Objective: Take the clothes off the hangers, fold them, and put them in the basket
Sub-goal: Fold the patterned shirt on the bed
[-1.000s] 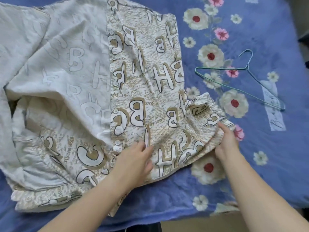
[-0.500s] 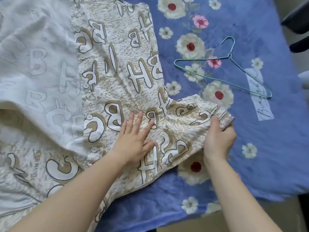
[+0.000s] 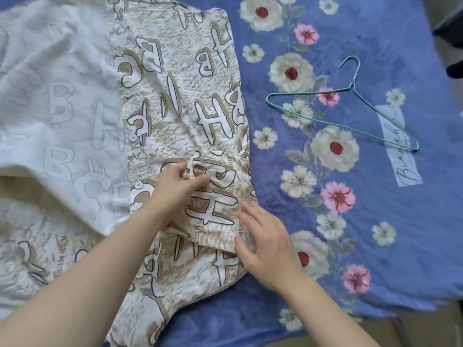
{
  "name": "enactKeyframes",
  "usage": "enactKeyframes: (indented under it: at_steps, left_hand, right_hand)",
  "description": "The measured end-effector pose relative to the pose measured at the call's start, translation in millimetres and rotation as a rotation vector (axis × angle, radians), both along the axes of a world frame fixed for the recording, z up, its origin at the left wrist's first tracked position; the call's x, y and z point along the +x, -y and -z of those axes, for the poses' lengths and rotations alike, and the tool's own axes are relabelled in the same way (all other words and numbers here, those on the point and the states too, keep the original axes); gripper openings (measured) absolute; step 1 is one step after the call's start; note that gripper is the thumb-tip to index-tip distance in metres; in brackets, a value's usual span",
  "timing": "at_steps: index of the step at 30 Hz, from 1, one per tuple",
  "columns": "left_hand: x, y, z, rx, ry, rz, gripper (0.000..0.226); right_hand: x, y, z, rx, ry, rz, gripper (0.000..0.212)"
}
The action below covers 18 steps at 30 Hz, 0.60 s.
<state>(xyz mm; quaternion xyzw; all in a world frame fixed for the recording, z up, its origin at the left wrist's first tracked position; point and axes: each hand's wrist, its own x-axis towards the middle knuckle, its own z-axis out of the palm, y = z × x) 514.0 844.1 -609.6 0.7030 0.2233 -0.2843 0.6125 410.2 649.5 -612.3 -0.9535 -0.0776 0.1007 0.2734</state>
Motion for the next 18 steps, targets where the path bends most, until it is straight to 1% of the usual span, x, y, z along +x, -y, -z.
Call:
enactKeyframes:
  at_steps: [2,3,4,5,6,8,10,11,12,14,16,18]
  left_hand:
    - [0.2,0.2,-0.6,0.023,0.046,-0.103,0.021]
    - [-0.9,-2.5,4.0,0.091,0.075,-0.126,0.014]
    - [-2.8,-5.4,8.5,0.201,0.114,-0.097,0.018]
    - [-6.3,-8.1,11.3,0.299,0.159,-0.061,0.027]
    - [-10.7,-10.9,14.3,0.357,0.199,-0.031,0.037]
    - [-21.0,-14.7,17.2,0.335,0.209,0.069,0.062]
    - [-33.0,-15.6,12.1,0.272,0.163,0.197,0.087]
    - [-37.3,-18.1,11.0,0.269,0.141,0.223,0.094]
    - [-41.1,-22.2,9.3,0.281,0.134,0.215,0.096]
    - [-47.4,-30.7,6.8,0.334,0.147,0.222,0.094]
    - [-55.7,-39.0,5.2,0.4,0.187,0.303,0.092]
    - [-66.0,-44.3,3.8,0.407,0.258,0.404,0.09]
  right_hand:
    - [-2.5,2.1,4.5,-0.037,0.006,-0.055,0.037]
    - [-1.2,1.7,5.1,-0.034,0.031,-0.062,0.033]
    - [2.1,0.3,5.4,-0.028,0.068,-0.06,0.031]
    - [7.1,-3.1,6.3,-0.029,0.107,-0.057,0.032]
    - [14.3,-8.0,6.9,-0.047,0.139,-0.055,0.037]
    - [32.2,-19.5,10.3,-0.13,0.161,-0.047,0.05]
    - [49.2,-30.1,19.1,-0.237,0.119,-0.078,0.06]
    - [55.3,-33.8,25.5,-0.297,0.09,-0.116,0.062]
    - [59.1,-36.2,32.4,-0.357,0.053,-0.157,0.063]
    - [62.4,-37.0,45.0,-0.463,-0.005,-0.214,0.064]
    - [60.7,-38.8,51.6,-0.532,-0.029,-0.236,0.068]
    - [56.7,-42.6,51.1,-0.562,-0.03,-0.249,0.075]
